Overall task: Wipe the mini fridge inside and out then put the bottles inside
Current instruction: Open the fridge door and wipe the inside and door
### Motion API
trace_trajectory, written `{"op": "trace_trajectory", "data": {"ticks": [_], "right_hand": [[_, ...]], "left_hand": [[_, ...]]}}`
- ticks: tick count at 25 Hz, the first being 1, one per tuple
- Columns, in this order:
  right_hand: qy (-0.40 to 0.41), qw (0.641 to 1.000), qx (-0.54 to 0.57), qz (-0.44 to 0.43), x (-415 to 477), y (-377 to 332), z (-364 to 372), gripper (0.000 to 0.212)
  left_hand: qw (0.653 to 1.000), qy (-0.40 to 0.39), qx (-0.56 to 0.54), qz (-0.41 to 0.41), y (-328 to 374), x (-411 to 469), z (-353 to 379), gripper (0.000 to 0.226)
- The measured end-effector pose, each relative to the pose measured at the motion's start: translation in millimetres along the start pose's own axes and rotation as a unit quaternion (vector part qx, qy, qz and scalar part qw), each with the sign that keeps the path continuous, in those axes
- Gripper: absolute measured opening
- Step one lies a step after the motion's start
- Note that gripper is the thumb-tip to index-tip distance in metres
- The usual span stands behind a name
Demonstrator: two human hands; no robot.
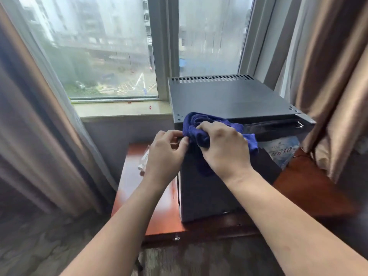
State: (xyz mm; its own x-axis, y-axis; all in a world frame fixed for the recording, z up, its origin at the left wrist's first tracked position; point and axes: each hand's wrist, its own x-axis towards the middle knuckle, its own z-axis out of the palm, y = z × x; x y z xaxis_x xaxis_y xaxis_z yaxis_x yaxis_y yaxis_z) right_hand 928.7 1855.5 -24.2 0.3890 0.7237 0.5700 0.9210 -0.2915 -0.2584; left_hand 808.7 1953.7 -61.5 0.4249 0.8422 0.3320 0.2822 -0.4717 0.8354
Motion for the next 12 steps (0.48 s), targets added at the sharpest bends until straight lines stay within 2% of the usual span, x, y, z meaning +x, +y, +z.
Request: {"op": "trace_trajectory", "data": {"ticks": [4, 7, 12], "right_hand": [[-0.026, 0.996, 0.052, 0.070, -20, -13, -41, 0.021], [-0.016, 0.990, 0.125, 0.062, -25, -19, -72, 0.021], [-0.028, 0.980, 0.185, 0.061, -43, -21, -92, 0.028]], "left_hand": [[0.997, -0.036, -0.067, 0.004, 9, -61, -5, 0.014], [0.996, -0.037, -0.081, 0.011, 24, -103, 2, 0.015], [0.991, -0.053, -0.114, 0.050, 51, -170, 17, 0.018]]}}
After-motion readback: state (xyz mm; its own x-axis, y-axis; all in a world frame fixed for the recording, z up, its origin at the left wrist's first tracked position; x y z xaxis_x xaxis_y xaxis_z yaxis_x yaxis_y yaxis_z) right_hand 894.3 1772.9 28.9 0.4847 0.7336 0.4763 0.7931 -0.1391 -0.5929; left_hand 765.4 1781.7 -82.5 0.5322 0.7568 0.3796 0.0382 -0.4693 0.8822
